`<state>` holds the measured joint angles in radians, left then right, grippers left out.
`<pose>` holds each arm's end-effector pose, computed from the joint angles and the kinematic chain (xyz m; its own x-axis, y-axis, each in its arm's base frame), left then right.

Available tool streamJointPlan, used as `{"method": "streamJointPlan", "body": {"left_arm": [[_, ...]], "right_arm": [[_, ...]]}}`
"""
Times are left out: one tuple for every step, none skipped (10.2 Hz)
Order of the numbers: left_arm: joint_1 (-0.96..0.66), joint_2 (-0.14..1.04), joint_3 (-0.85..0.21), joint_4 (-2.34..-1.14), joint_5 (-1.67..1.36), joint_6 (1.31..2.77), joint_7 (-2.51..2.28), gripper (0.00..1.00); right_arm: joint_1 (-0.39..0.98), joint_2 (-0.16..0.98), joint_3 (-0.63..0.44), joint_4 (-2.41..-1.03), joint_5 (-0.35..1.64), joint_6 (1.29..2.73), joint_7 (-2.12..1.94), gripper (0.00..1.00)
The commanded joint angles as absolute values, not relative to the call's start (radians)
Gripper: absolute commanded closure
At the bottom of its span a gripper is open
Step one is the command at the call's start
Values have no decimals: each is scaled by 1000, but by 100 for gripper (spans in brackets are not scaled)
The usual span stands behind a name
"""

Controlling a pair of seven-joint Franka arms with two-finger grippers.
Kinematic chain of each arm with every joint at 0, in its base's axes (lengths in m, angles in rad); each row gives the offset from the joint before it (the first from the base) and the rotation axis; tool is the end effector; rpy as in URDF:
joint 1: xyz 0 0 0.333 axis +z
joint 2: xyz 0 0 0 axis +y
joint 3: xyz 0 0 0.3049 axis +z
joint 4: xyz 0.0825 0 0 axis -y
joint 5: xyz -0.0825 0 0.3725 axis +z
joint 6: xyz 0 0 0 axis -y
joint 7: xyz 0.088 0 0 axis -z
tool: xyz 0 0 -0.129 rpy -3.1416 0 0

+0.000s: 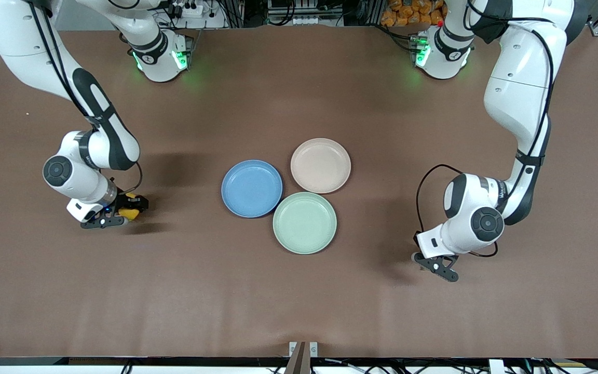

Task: Place lemon and lettuce in plates
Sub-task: 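Close the right gripper on the lemon while the left gripper grasps the lettuce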

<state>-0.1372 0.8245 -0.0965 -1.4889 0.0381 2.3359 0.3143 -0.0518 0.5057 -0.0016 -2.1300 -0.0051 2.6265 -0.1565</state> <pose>0.6848 -0.1519 0.1633 0.8562 -0.5152 0.0382 -0.5164 -0.8558 0.0324 0.5586 -0.0298 0.1441 0.9942 0.1075 -0.0096 0.1075 -0.9942 0.0018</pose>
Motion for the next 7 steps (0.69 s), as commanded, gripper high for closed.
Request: {"method": "streamJointPlan", "body": {"left_arm": [[-138,787,-92,-1512,25,2320,327,100],[-135,761,-94,-1509,23,2292,325,100],[-137,737,-95,-1508,12,2261,324,100],[-138,720,-97,-1509,12,2255,290,100],[-149,715,-100,-1509,12,2253,253,100],[-166,709,-101,-1511,12,2241,205,100],[-181,700,-110,-1517,11,2224,149,100]], "right_arm": [[-57,509,12,-2067,-11,2504,-158,58],[-57,505,21,-2040,-11,2464,-158,58],[-57,505,31,-2023,-11,2439,-158,58],[-52,503,44,-2016,-9,2436,-158,58],[-51,503,49,-2010,-9,2433,-147,58],[-49,500,66,-2005,-9,2428,-126,58],[-49,500,83,-1990,-9,2410,-97,58]]}}
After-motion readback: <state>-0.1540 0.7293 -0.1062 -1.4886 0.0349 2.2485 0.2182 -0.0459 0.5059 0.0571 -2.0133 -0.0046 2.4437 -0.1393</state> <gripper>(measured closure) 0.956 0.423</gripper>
